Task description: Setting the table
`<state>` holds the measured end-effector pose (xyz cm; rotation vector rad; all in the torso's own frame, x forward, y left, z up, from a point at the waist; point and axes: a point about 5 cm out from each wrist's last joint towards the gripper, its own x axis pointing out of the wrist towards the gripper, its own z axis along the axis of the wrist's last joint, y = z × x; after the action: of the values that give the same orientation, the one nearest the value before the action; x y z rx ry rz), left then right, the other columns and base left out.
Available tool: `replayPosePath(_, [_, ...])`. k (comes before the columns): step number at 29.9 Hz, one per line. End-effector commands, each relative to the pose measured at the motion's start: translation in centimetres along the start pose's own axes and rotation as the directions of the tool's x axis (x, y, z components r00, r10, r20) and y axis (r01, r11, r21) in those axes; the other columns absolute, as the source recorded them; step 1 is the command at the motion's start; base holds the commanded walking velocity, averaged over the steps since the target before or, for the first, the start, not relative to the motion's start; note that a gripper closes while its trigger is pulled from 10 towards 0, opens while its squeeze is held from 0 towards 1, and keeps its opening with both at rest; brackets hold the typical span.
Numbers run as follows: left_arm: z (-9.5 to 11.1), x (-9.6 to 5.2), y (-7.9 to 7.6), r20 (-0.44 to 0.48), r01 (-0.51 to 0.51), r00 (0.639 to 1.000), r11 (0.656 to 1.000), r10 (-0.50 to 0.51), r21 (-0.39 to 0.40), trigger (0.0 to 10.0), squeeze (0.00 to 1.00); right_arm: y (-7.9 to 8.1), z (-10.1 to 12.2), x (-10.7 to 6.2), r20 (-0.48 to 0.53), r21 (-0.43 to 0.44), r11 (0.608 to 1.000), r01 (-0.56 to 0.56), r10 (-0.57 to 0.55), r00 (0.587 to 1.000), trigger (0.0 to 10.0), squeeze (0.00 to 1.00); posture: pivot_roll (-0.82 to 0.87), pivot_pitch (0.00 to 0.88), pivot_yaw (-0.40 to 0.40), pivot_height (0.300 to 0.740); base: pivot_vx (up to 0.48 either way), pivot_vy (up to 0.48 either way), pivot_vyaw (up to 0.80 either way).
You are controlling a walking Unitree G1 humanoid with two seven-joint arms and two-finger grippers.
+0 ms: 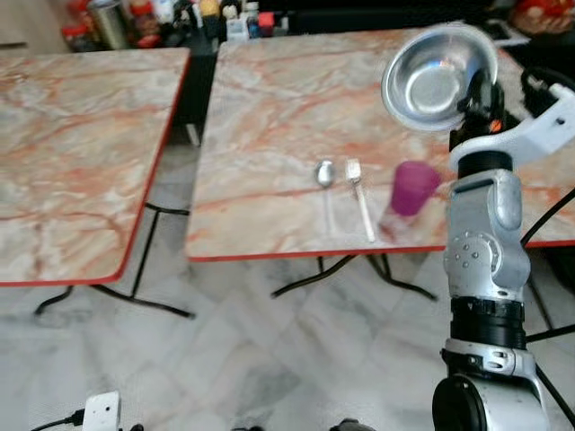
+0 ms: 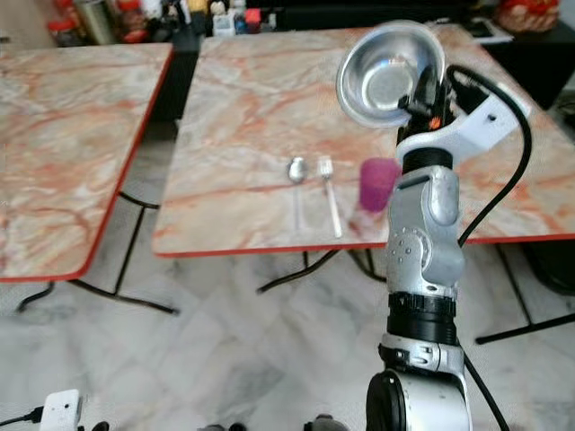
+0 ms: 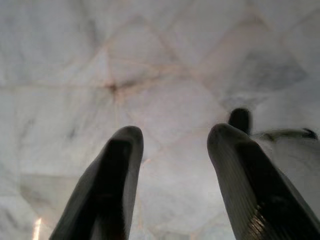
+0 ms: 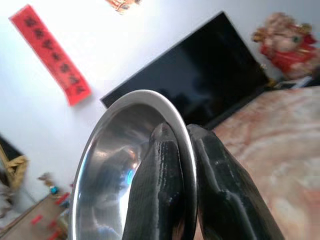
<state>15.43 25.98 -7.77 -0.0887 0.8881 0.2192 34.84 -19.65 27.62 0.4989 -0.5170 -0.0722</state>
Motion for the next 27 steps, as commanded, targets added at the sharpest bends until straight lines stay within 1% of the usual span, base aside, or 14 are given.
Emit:
replayPosePath(1, [-0.4, 0.1, -0.8, -0.016, -0.003, 1.0, 1.0, 0.003, 0.013, 10.0, 0.0, 0.9, 0.2, 0.0, 0.015, 0.001, 0.999, -0.037, 0.037, 0.999, 10.0, 0.0, -0.05, 0.144, 0.027, 0.74, 0.0, 0.48, 0.0])
replayPosePath(3, [-0.4, 0.3, -1.7, -0.017, 0.003, 1.0, 1.0, -0.003, 0.019, 10.0, 0.0, 1.0, 0.0, -0.1, 0.007, 0.005, 0.999, -0.038, 0.038, 0.999, 10.0, 0.0, -0.05, 0.141, 0.026, 0.74, 0.0, 0.48, 0.0])
replayPosePath(4, [-0.4, 0.4, -2.6, -0.019, 0.011, 1.0, 1.0, -0.011, 0.022, 10.0, 0.0, 1.0, -0.2, -0.2, -0.001, 0.007, 0.999, -0.039, 0.039, 0.999, 10.0, 0.0, -0.05, 0.139, 0.025, 0.74, 0.0, 0.48, 0.0])
replayPosePath(5, [-0.4, 0.4, -2.6, -0.019, 0.011, 1.0, 1.0, -0.011, 0.022, 10.0, 0.0, 1.0, -0.2, -0.2, -0.001, 0.007, 0.999, -0.039, 0.039, 0.999, 10.0, 0.0, -0.05, 0.139, 0.025, 0.74, 0.0, 0.48, 0.0])
replayPosePath(6, [-0.4, 0.5, -3.1, -0.02, 0.016, 1.0, 1.0, -0.015, 0.024, 10.0, 0.0, 1.1, -0.3, -0.2, -0.005, 0.007, 0.999, -0.039, 0.039, 0.999, 10.0, 0.0, -0.05, 0.139, 0.025, 0.74, 0.0, 0.48, 0.0])
replayPosePath(9, [-0.4, 0.7, -5.9, -0.024, 0.038, 0.999, 0.999, -0.037, 0.031, 10.0, 0.0, 1.1, -0.6, -0.3, -0.016, 0.017, 0.999, -0.039, 0.039, 0.999, 10.0, 0.0, -0.05, 0.134, 0.022, 0.74, 0.0, 0.48, 0.0])
replayPosePath(12, [0.1, 0.9, -6.3, -0.019, 0.038, 0.999, 0.999, -0.037, 0.034, 10.0, 0.0, 1.1, -0.7, -0.3, -0.025, 0.012, 0.999, -0.037, 0.037, 0.999, 10.0, 0.0, -0.05, 0.134, 0.022, 0.74, 0.0, 0.48, 0.0])
replayPosePath(16, [0.5, 1.0, -6.3, -0.015, 0.034, 0.999, 0.999, -0.034, 0.035, 10.0, 0.0, 1.3, -1.0, -0.3, -0.041, 0.004, 0.999, -0.046, 0.046, 0.998, 10.0, 0.0, -0.05, 0.135, 0.021, 0.74, 0.0, 0.48, 0.0])
replayPosePath(21, [1.1, 1.1, -5.6, 0.003, 0.025, 1.0, 0.999, -0.025, 0.024, 10.0, 0.0, 1.4, -1.6, -0.6, -0.059, 0.022, 0.999, -0.046, 0.047, 0.997, 10.0, 0.0, -0.04, 0.148, 0.021, 0.74, 0.0, 0.48, 0.0])
replayPosePath(27, [1.6, 1.2, -5.6, 0.021, 0.02, 1.0, 0.999, -0.021, 0.025, 10.0, 0.0, 1.4, -1.7, -0.7, -0.068, 0.025, 0.999, -0.045, 0.047, 0.997, 10.0, 0.0, -0.04, 0.154, 0.021, 0.74, 0.0, 0.48, 0.0])
